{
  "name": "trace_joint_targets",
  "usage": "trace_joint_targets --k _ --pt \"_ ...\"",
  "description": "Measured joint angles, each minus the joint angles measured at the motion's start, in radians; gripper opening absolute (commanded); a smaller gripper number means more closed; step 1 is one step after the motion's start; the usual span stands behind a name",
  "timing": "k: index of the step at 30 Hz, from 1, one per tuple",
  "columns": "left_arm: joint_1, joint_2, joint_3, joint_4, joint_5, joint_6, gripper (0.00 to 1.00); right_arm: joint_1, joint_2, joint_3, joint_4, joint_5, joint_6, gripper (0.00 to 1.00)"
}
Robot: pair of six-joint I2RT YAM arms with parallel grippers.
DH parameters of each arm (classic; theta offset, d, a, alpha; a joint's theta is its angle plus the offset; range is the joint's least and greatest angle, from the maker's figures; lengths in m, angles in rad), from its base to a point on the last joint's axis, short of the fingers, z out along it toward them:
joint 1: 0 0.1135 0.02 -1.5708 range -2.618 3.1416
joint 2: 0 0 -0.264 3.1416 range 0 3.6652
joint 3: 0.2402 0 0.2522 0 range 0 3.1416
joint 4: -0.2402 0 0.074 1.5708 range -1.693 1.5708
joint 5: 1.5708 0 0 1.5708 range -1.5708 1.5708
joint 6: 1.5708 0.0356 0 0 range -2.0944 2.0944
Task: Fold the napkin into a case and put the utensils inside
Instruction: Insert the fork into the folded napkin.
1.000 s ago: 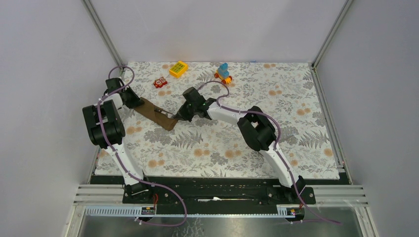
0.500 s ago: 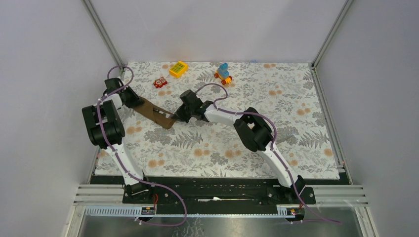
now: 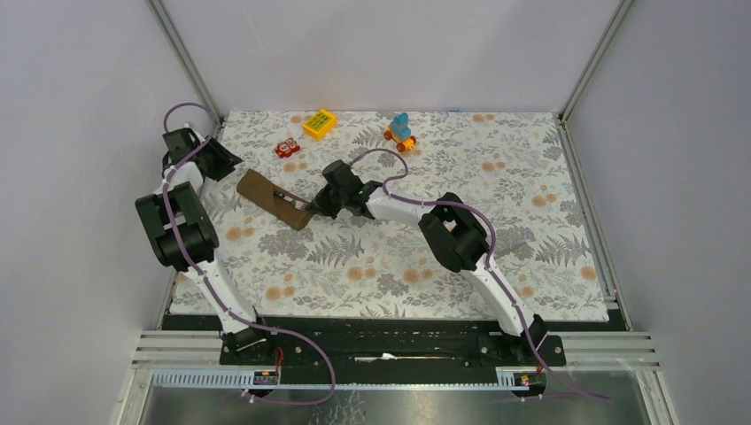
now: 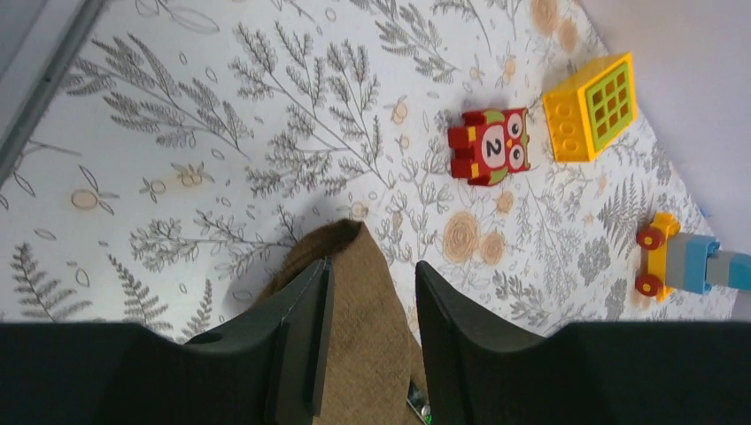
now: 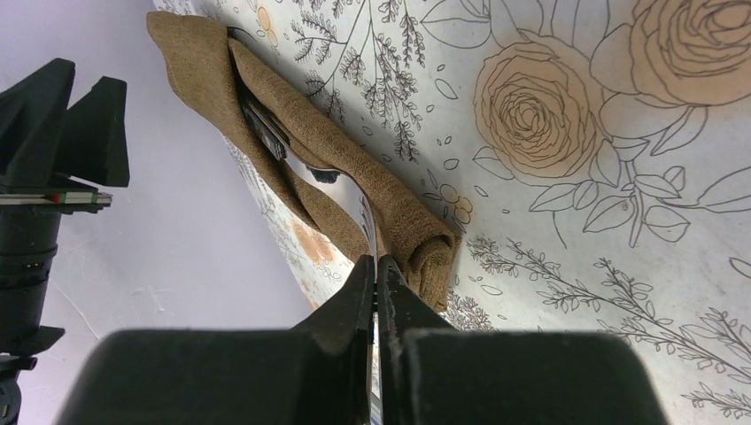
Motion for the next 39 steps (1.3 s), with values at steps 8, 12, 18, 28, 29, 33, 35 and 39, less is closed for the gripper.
trace_joint_targets --k 8,12,18,28,29,33,35,39 --pt "0.002 0.070 0.002 0.021 0.014 -0.014 0.39 0.000 0.021 0.002 0.011 -0.001 0.003 0.00" --pt "-0.001 0.098 -0.004 0.020 0.015 -0.013 0.39 0.000 0.032 0.018 0.014 -0.002 0.004 0.00" --pt "-0.001 0.105 -0.006 0.023 0.014 -0.014 0.37 0.000 0.061 0.072 0.011 -0.003 0.004 0.05" --pt "-0.001 0.105 -0.021 0.042 0.019 -0.018 0.48 0.001 0.131 0.185 -0.031 -0.002 -0.002 0.41" --pt "-0.001 0.104 -0.025 0.047 0.019 -0.019 0.50 0.001 0.131 0.185 -0.032 -0.002 -0.011 0.47" --pt "-0.002 0.065 -0.084 0.072 0.017 -0.031 0.58 0.001 0.082 0.107 -0.002 -0.011 -0.059 0.65" --pt "-0.002 0.032 -0.121 0.075 0.007 -0.040 0.62 0.001 0.000 0.023 -0.031 -0.013 -0.116 0.71" --pt "-0.002 -0.032 -0.167 0.074 -0.024 -0.061 0.71 0.001 -0.165 -0.067 -0.154 -0.042 -0.290 0.90"
